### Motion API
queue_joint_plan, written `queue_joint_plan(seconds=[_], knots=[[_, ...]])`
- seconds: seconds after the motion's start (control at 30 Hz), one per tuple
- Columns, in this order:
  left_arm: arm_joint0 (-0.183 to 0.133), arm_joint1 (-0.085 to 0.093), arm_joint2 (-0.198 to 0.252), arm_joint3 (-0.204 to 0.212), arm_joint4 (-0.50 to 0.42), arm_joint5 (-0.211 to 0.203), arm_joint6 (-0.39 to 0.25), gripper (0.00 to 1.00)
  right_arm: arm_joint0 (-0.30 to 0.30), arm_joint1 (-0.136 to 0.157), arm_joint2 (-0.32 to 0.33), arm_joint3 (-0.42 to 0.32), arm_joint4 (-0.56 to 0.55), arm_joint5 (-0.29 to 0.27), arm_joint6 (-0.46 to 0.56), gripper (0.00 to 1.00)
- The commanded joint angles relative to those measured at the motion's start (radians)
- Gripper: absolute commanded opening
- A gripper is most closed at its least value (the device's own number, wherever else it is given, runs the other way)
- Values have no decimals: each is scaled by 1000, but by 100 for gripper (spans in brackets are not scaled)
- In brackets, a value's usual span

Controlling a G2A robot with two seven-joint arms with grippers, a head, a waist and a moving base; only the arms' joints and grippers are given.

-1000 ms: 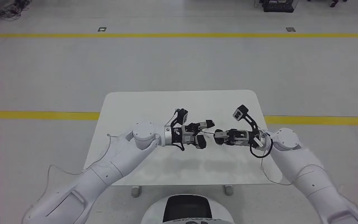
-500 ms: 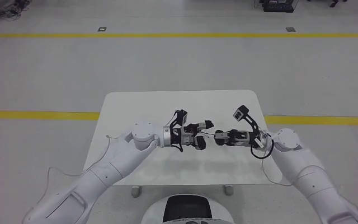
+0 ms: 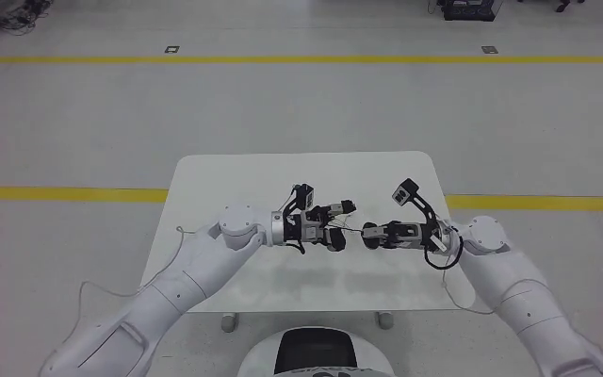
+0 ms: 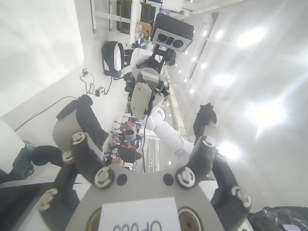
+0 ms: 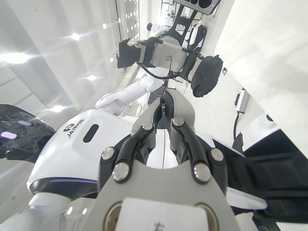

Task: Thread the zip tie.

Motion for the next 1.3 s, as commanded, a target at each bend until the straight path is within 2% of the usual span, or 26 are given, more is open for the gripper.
queue_joint_plan(seconds=[0.0,0.47,0.83,1.27], knots=[[-1,-1,0,3,0,1,-3,100,0,-1,0,0,-1,-1,4,0],[-13,-15,14,21,7,11,-17,100,2,-9,5,4,-6,-8,14,0],[-9,-15,-9,42,-7,1,-23,98,-7,-9,24,-6,-14,-8,22,0],[0,-18,-10,25,0,10,-32,90,-9,-16,24,-6,-25,-5,23,0]])
